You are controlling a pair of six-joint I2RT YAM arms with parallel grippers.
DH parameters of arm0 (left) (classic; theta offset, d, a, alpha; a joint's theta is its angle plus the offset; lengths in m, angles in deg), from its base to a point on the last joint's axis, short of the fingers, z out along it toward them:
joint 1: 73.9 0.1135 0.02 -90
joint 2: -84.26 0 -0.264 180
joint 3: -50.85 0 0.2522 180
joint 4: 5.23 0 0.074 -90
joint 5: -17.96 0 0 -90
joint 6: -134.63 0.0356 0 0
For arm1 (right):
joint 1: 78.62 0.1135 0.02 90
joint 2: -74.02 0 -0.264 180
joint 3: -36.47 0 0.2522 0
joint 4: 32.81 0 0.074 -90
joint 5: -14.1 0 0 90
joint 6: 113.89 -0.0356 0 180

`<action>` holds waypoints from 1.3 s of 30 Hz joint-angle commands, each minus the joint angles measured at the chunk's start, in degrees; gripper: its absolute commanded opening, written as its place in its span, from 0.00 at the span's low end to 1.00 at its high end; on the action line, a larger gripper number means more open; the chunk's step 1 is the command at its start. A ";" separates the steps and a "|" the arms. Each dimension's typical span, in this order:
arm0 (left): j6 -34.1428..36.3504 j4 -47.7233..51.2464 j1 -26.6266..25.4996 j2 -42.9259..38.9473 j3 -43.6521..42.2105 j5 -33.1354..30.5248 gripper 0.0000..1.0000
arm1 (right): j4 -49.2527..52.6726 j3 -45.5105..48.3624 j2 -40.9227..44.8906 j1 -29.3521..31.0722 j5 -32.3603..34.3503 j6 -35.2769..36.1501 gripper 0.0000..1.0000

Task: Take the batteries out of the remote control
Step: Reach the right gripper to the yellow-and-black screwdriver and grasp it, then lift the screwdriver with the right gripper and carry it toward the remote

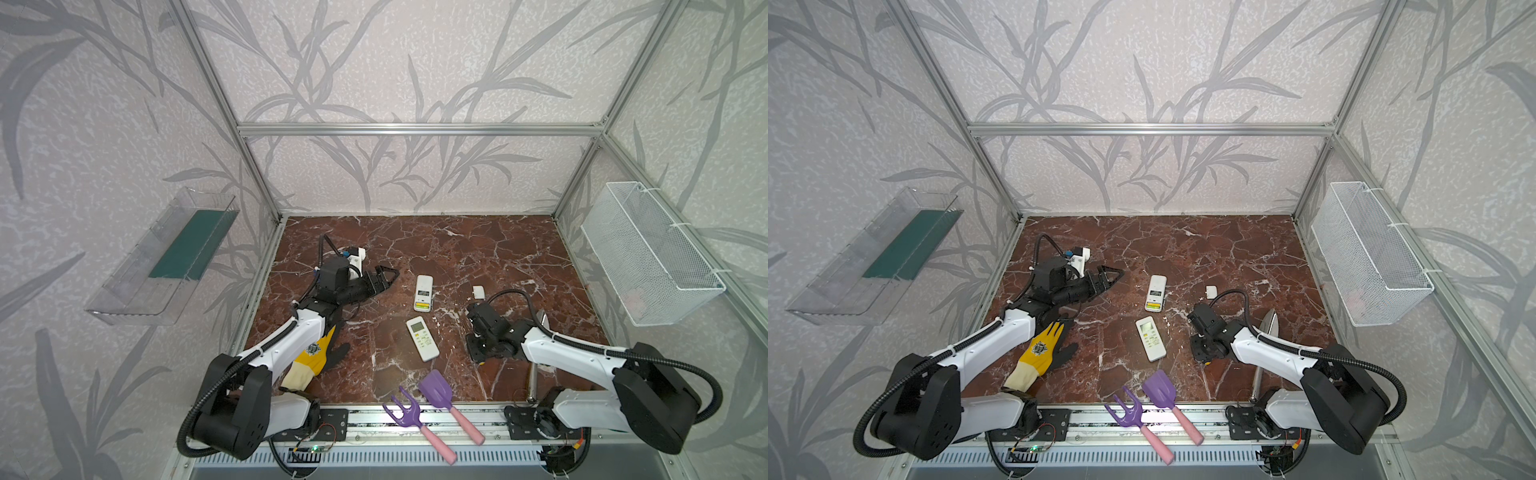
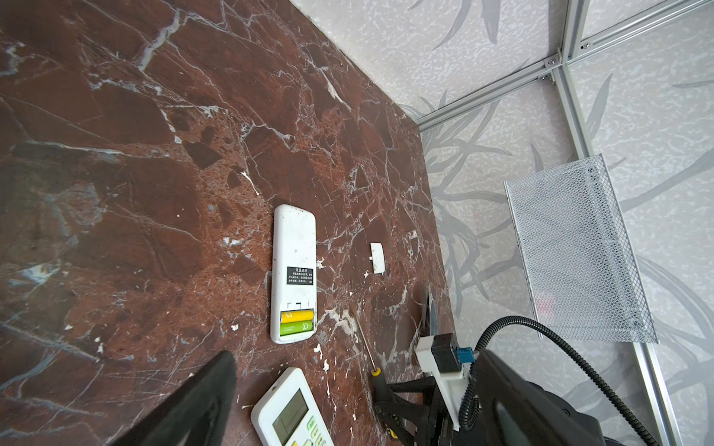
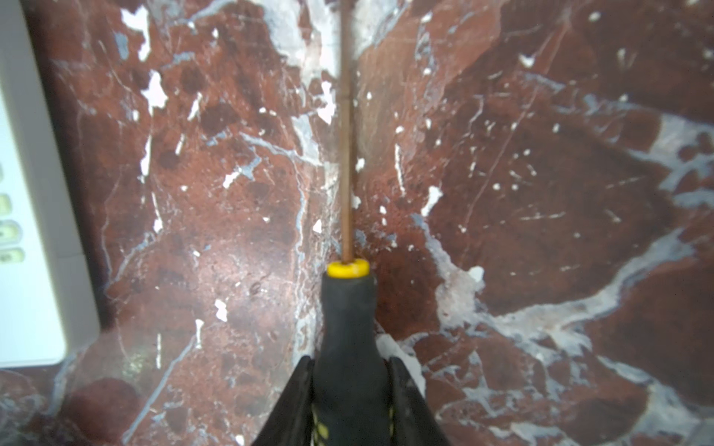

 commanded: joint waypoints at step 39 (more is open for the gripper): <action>-4.27 -7.82 -11.28 7.11 4.00 -1.78 0.75 | -6.51 -16.21 4.80 1.93 -21.73 8.81 0.10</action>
